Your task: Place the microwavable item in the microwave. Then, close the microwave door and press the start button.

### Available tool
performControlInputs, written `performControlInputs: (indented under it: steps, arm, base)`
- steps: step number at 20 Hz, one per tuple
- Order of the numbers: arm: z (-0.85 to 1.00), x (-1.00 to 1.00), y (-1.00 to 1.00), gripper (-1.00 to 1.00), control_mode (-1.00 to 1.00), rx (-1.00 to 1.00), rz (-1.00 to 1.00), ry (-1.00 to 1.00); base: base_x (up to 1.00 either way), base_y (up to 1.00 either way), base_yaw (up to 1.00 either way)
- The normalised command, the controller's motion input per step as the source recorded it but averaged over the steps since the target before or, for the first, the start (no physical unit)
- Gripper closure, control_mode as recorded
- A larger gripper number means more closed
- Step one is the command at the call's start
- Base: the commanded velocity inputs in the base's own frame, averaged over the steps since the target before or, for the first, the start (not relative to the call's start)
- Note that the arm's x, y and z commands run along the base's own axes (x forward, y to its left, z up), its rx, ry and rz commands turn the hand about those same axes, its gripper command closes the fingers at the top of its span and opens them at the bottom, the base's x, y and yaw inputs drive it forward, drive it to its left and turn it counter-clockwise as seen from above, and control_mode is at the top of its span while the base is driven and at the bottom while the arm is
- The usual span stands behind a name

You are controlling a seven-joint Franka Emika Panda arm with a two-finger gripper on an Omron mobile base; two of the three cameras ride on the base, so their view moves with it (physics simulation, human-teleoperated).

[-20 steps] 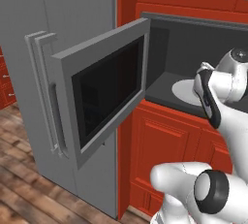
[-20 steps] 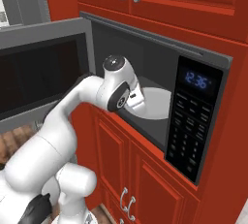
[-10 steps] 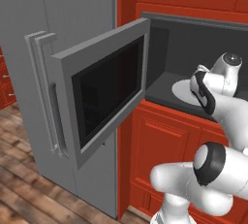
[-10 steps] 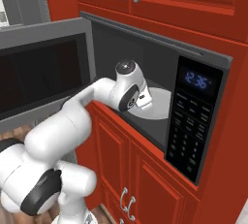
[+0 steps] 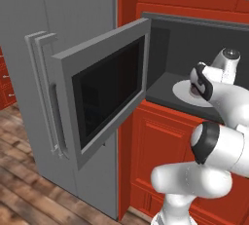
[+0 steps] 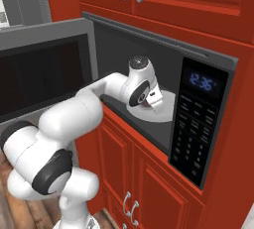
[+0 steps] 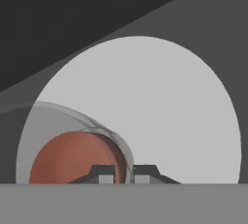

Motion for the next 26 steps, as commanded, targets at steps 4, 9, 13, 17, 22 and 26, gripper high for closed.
performControlInputs:
  steps: [4,9,13,17,22,26]
  arm:
    - [-0.16,0.18,-0.2,1.0,-1.0,0.03,0.0,0.05]
    - [-0.21,0.2,-0.11,1.0,-1.0,0.0,0.0,0.06]
    - [-0.17,0.04,-0.02,-1.0,-1.0,0.0,0.0,0.01]
    - [0.03,-0.08,0.0,-1.0,-1.0,0.0,0.0,-0.11]
    - [0.17,-0.19,0.15,-1.0,-1.0,0.0,-0.01,-0.2]
    - [0.24,-0.02,0.35,-1.0,-1.0,-0.01,-0.01,-0.23]
  base:
    - [0.0,0.0,0.0]
    - [0.0,0.0,0.0]
    - [0.0,0.0,0.0]
    - [0.0,0.0,0.0]
    - [0.0,0.0,0.0]
    - [0.0,0.0,0.0]
